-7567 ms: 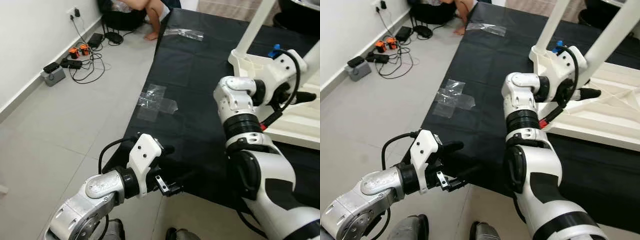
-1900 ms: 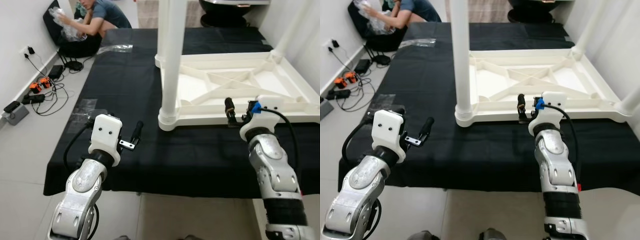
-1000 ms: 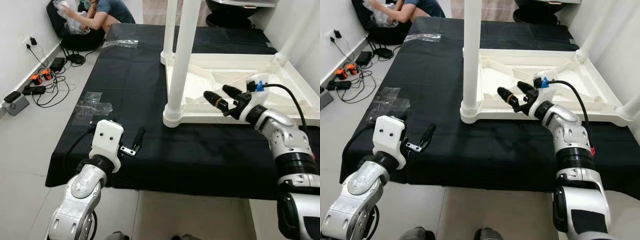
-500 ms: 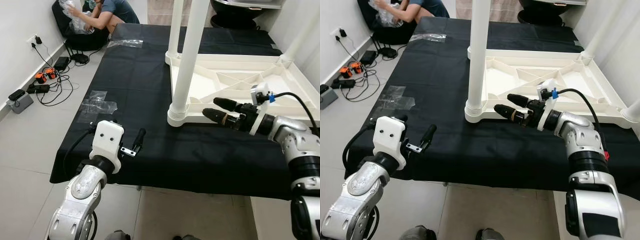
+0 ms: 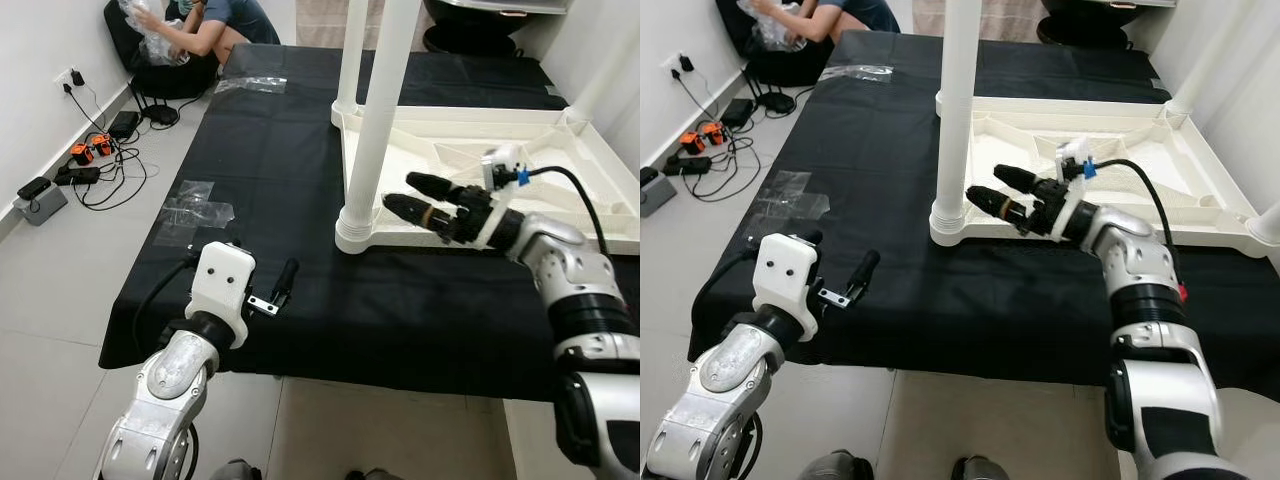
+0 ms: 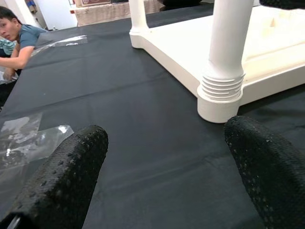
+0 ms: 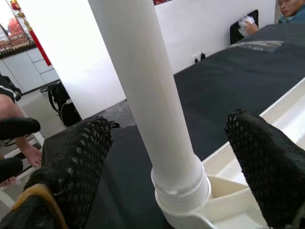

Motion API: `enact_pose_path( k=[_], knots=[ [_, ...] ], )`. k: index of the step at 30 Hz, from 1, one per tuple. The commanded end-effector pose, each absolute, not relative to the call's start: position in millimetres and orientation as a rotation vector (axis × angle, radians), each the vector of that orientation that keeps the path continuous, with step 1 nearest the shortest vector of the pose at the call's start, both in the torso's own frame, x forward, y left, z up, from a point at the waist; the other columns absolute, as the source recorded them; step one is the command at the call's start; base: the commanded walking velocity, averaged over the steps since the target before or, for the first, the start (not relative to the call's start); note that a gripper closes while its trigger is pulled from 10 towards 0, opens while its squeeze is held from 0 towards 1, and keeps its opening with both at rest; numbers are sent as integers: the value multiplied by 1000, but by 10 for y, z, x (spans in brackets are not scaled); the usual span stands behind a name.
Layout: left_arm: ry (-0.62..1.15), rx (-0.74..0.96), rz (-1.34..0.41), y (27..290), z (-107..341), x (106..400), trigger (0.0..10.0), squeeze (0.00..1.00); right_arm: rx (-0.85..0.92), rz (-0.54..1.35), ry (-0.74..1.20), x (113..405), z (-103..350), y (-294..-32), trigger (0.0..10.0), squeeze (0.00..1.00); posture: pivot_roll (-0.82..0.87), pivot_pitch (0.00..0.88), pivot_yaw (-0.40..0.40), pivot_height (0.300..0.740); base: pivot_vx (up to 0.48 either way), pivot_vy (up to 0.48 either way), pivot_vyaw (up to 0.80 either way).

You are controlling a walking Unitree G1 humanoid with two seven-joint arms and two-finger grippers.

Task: Building children table

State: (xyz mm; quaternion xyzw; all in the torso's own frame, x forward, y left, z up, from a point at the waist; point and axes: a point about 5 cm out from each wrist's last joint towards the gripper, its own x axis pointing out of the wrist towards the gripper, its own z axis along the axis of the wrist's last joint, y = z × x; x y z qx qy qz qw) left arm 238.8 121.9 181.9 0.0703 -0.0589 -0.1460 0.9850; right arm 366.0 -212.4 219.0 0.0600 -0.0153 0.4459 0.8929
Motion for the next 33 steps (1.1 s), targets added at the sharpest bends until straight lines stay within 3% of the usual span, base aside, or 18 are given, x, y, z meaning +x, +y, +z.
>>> enact_pose_path(
  k=[1, 16, 33],
  knots=[
    [-121, 142, -294, 1207, 1832, 2354, 10000, 0, 127, 932, -76, 3672, 2269, -2118, 10000, 0, 91, 154, -68, 740, 0, 0, 0],
    [-118, 134, -309, 1194, 1834, 2344, 10000, 0, 166, 1012, -152, 3725, 2349, -1802, 10000, 0, 92, 160, -67, 740, 0, 0, 0],
    [-125, 133, -309, 1174, 1846, 2346, 10000, 0, 160, 931, -176, 3828, 2377, -1664, 10000, 0, 91, 158, -71, 740, 0, 0, 0]
  ],
)
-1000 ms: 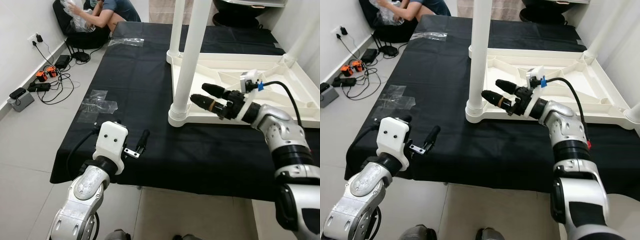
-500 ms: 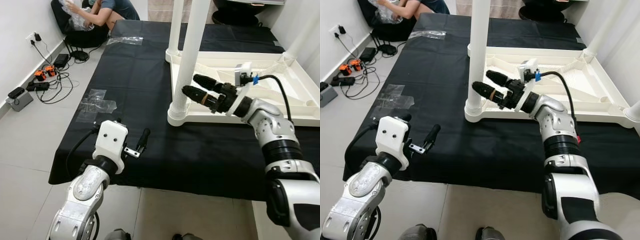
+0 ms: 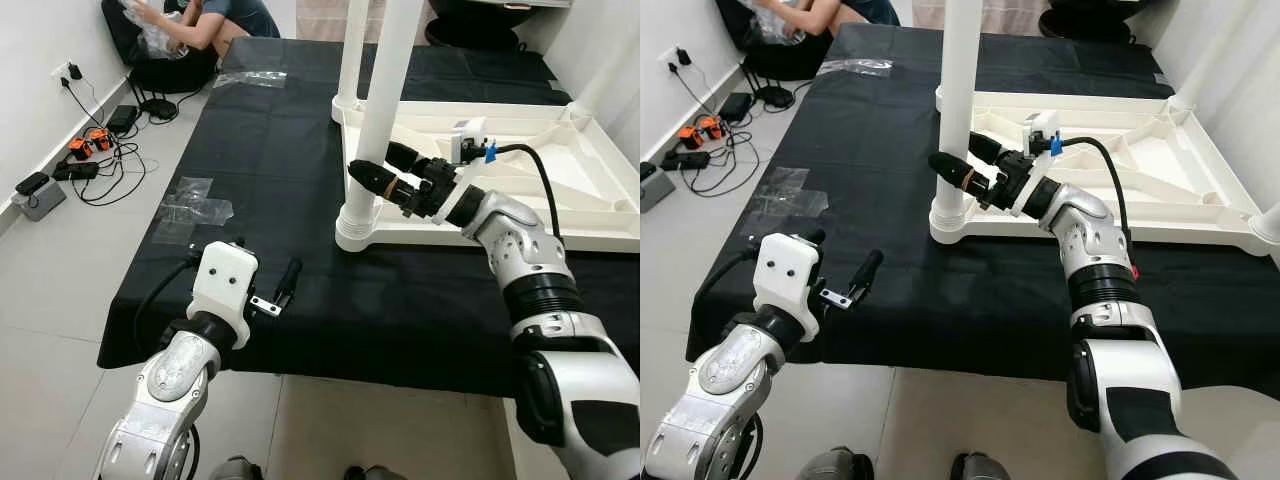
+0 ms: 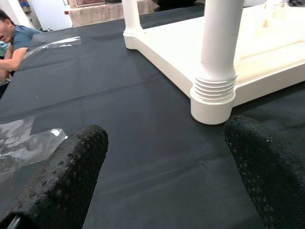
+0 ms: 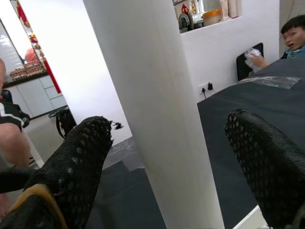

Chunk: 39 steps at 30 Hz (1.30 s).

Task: Building children table

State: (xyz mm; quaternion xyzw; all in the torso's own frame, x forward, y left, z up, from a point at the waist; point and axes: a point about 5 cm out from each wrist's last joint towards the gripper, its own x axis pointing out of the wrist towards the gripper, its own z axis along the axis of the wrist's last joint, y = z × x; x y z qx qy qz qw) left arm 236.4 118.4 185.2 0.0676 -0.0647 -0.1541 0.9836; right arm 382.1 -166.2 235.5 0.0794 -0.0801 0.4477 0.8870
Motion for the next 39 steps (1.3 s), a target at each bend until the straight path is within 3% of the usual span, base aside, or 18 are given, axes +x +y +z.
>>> enact_pose_path(
  k=[1, 21, 39],
  knots=[
    [-126, 133, -309, 1173, 1847, 2347, 10000, 0, 147, 893, -186, 3857, 2388, -1626, 10000, 0, 91, 160, -70, 740, 0, 0, 0],
    [-125, 135, -307, 1174, 1846, 2343, 10000, 0, 59, 937, -250, 3827, 2444, -1477, 10000, 0, 91, 156, -72, 740, 0, 0, 0],
    [-127, 136, -307, 1166, 1844, 2349, 10000, 0, 21, 859, -239, 3904, 2468, -1426, 10000, 0, 87, 152, -76, 740, 0, 0, 0]
  ],
)
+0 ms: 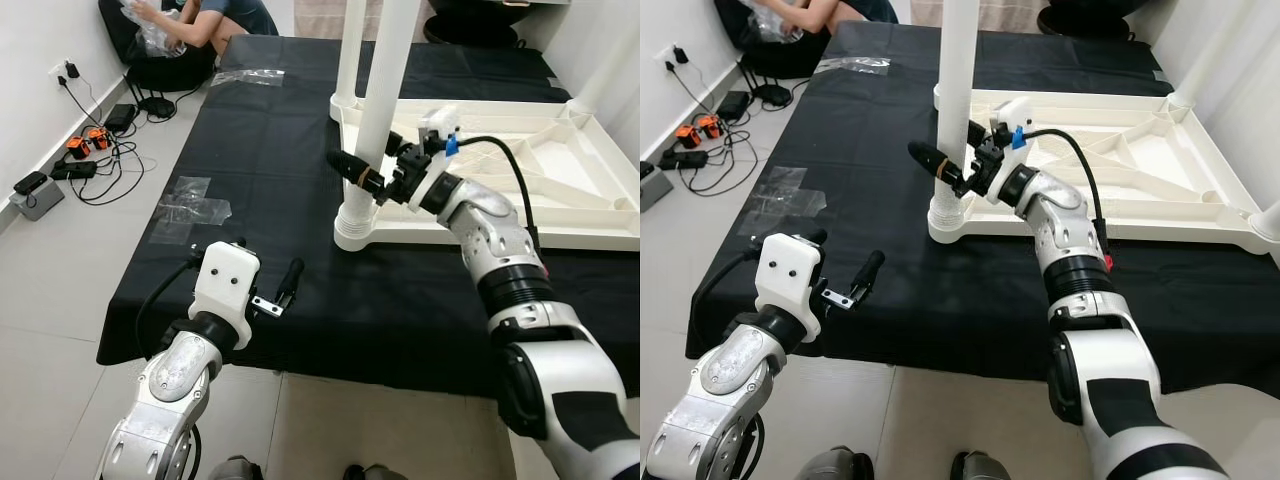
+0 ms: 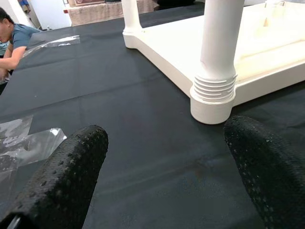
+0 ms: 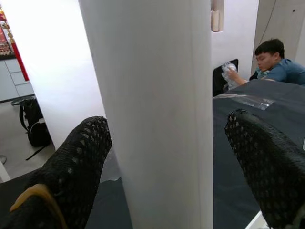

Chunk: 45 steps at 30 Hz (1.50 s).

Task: Building children table

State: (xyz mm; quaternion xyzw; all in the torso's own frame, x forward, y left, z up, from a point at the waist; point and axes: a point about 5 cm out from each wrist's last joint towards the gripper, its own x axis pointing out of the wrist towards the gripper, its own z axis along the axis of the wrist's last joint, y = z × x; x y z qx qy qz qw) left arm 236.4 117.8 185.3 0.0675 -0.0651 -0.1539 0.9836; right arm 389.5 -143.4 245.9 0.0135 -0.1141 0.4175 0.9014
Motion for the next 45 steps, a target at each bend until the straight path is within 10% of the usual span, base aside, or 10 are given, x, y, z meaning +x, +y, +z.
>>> enact_pose_path(
  k=[1, 7, 8, 20, 45],
  knots=[
    [-127, 135, -306, 1166, 1845, 2348, 10000, 0, 22, 859, -239, 3905, 2467, -1419, 10000, 0, 88, 153, -75, 740, 0, 0, 0],
    [-128, 134, -306, 1163, 1849, 2347, 10000, 0, 21, 859, -238, 3906, 2464, -1409, 9059, 0, 88, 154, -76, 740, 0, 0, 0],
    [-129, 134, -305, 1163, 1850, 2350, 10000, 0, 27, 860, -236, 3904, 2454, -1395, 0, 0, 88, 154, -76, 740, 0, 0, 0],
    [-147, 146, -295, 1200, 1897, 2422, 10000, 0, 41, 838, -195, 3865, 2277, -1298, 0, 0, 84, 153, -72, 740, 0, 0, 0],
    [-165, 164, -292, 1228, 1924, 2487, 10000, 0, -21, -292, -111, 3688, 1978, -1663, 0, 0, 78, 147, -69, 740, 0, 0, 0]
  ],
)
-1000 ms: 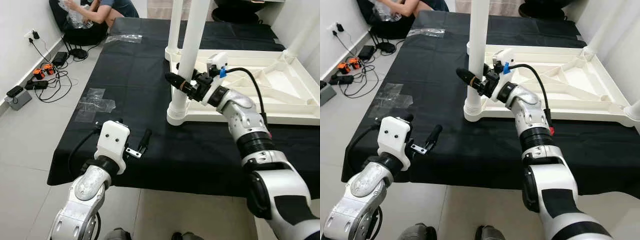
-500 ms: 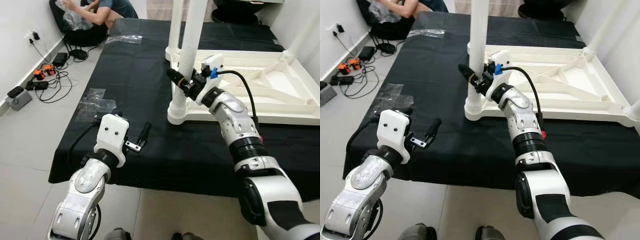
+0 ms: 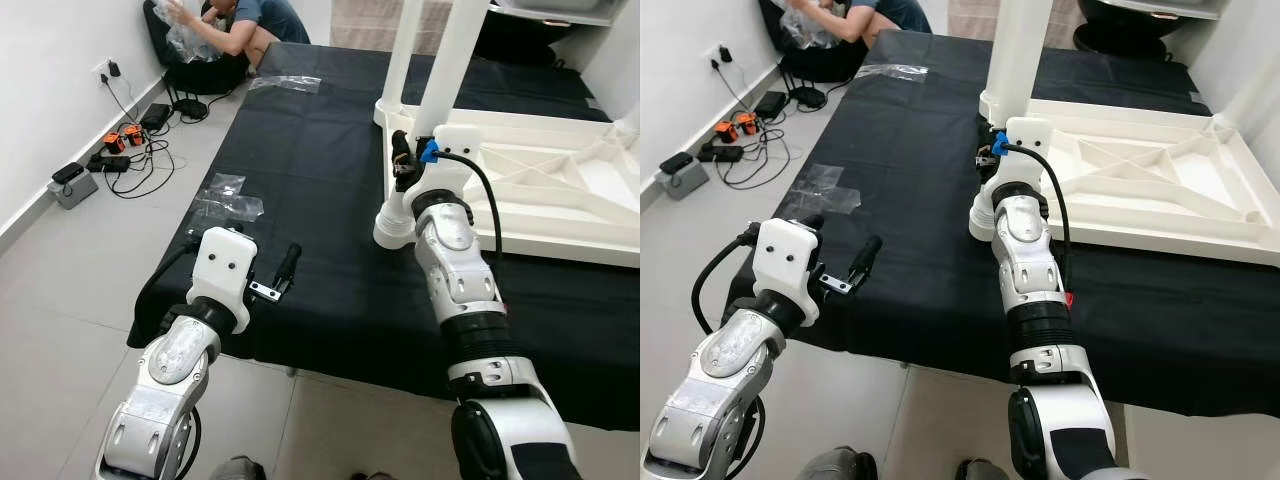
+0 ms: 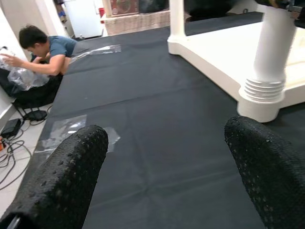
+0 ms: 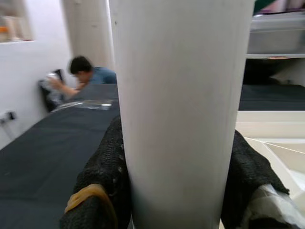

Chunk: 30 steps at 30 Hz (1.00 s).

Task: Building children table

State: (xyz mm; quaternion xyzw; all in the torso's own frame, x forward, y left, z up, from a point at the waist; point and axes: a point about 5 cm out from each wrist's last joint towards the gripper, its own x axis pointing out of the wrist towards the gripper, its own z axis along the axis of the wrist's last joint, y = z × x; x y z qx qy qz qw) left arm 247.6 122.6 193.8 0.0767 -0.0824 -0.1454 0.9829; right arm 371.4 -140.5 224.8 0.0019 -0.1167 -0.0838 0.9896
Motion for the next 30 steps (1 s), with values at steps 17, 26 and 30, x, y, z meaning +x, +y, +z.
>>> enact_pose_path(
  k=[17, 26, 30],
  knots=[
    [-165, 161, -289, 1218, 1911, 2464, 10000, 0, 65, -824, 94, 3535, 1949, -1355, 0, 0, 91, 134, -81, 740, 0, 0, 0],
    [-161, 162, -296, 1214, 1898, 2464, 10000, 0, 141, -723, 99, 3541, 2017, -1242, 10000, 1000, 82, 142, -78, 740, 0, 0, 0],
    [-161, 159, -294, 1209, 1898, 2466, 10000, 0, 148, -710, 89, 3545, 2056, -1225, 10000, 1000, 83, 142, -78, 740, 0, 0, 0]
  ],
)
